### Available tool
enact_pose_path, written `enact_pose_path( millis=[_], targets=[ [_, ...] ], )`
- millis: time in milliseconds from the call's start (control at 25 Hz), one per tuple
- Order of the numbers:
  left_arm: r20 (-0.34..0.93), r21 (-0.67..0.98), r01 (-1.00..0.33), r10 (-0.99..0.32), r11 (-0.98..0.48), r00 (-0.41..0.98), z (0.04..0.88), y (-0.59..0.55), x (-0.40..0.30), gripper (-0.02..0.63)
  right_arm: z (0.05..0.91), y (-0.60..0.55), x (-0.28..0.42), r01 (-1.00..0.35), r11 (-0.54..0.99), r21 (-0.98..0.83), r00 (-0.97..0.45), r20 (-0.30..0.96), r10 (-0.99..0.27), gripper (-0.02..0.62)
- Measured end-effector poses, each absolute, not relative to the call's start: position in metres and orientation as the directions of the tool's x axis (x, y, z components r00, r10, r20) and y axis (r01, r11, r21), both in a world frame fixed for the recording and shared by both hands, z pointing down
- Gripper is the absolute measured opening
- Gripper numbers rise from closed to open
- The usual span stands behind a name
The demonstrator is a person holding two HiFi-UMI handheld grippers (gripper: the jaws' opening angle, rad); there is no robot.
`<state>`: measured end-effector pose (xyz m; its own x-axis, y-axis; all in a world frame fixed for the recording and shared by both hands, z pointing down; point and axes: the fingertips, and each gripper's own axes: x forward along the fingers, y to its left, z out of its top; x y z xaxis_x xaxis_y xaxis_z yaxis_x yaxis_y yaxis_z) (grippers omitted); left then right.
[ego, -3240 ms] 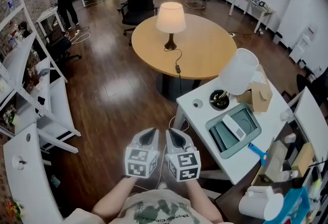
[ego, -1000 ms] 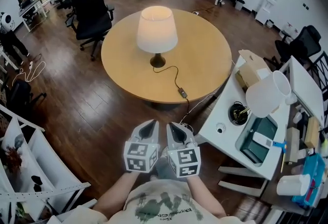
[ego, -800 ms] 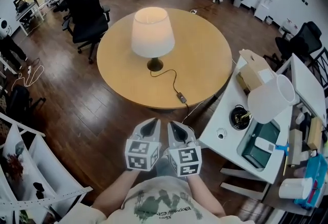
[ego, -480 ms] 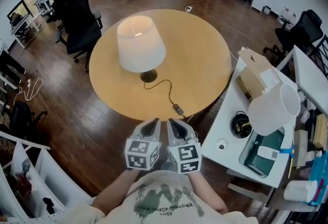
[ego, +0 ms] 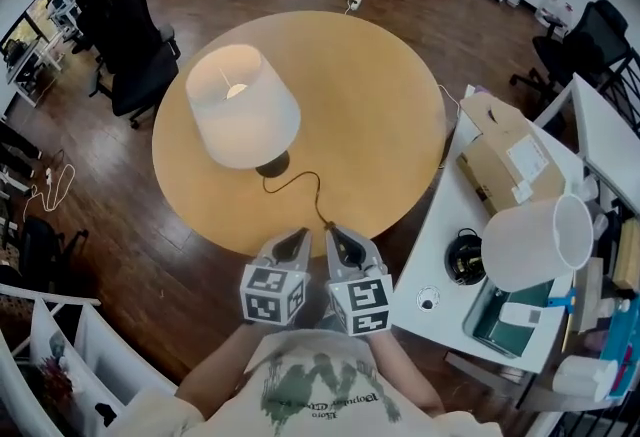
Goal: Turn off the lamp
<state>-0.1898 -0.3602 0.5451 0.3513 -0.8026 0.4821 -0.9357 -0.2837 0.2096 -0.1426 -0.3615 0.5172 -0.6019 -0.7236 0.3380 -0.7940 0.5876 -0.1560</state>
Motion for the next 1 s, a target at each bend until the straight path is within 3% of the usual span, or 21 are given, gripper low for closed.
enact_pose_path(
  millis=[640,1000],
  targets=[
    [0.54,0.238,-0.828,-0.64,-0.507,0.547,0.593,-0.391,-0.165,0.01,0.541,-0.391,-0.109,-0.921,0.358,-0.157,-0.39,0.417,-0.821,0.0],
    [0.59,0.289,-0.703,-0.458,-0.649,0.665,0.634,-0.39,-0.152,0.084,0.551,-0.382,-0.102,-0.968,0.201,-0.149,-0.248,0.464,-0.851,0.0]
  ],
)
